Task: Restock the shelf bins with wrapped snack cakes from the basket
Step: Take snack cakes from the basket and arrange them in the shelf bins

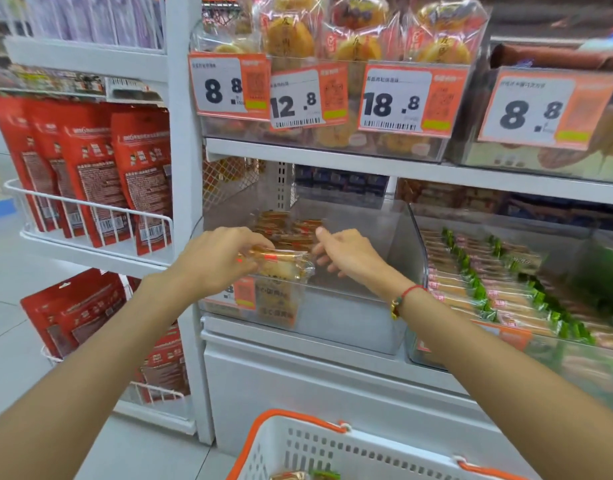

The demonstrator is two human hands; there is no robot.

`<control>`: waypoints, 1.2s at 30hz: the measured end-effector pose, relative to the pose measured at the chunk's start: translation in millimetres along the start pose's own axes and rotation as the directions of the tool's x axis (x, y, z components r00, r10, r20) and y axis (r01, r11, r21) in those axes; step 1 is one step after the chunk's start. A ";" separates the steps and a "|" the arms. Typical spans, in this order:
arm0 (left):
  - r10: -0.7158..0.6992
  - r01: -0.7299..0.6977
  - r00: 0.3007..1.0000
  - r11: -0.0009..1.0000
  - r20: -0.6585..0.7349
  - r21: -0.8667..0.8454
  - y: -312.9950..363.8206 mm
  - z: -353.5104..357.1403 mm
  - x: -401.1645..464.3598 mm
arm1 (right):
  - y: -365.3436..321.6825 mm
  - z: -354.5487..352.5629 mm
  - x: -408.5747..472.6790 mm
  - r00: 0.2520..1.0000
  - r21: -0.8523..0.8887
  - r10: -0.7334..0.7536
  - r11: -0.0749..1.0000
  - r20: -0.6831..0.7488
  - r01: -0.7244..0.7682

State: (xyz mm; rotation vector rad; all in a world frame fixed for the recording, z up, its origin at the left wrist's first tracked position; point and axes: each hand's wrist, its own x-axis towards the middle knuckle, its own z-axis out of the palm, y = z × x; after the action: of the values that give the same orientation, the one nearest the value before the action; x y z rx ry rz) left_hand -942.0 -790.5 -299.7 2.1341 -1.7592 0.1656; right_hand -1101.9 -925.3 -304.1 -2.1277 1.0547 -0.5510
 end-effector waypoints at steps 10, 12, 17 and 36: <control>0.048 -0.048 0.999 0.998 -0.007 0.035 -9.3 1.8 3.1 | -4.9 23.5 29.1 0.955 0.108 0.248 0.957 0.165 -0.268; 0.046 -0.044 0.999 0.997 -0.022 0.070 -9.0 2.9 3.4 | -5.2 20.2 26.2 0.955 0.246 0.258 0.926 0.145 -0.287; -0.074 0.048 0.972 0.992 0.224 0.116 1.2 7.8 9.6 | 3.9 19.6 21.4 0.959 0.244 0.237 0.932 0.154 -0.270; -0.072 0.169 0.900 0.967 0.430 -0.192 0.4 30.6 59.2 | 4.7 19.6 28.3 0.871 -0.131 0.276 0.961 0.406 -0.243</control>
State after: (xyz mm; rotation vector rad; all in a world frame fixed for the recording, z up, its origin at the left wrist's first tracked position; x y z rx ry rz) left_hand -934.0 -856.1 -309.1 2.2140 -1.7497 -0.5435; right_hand -1075.6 -942.7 -318.8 -1.9976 1.0948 0.0826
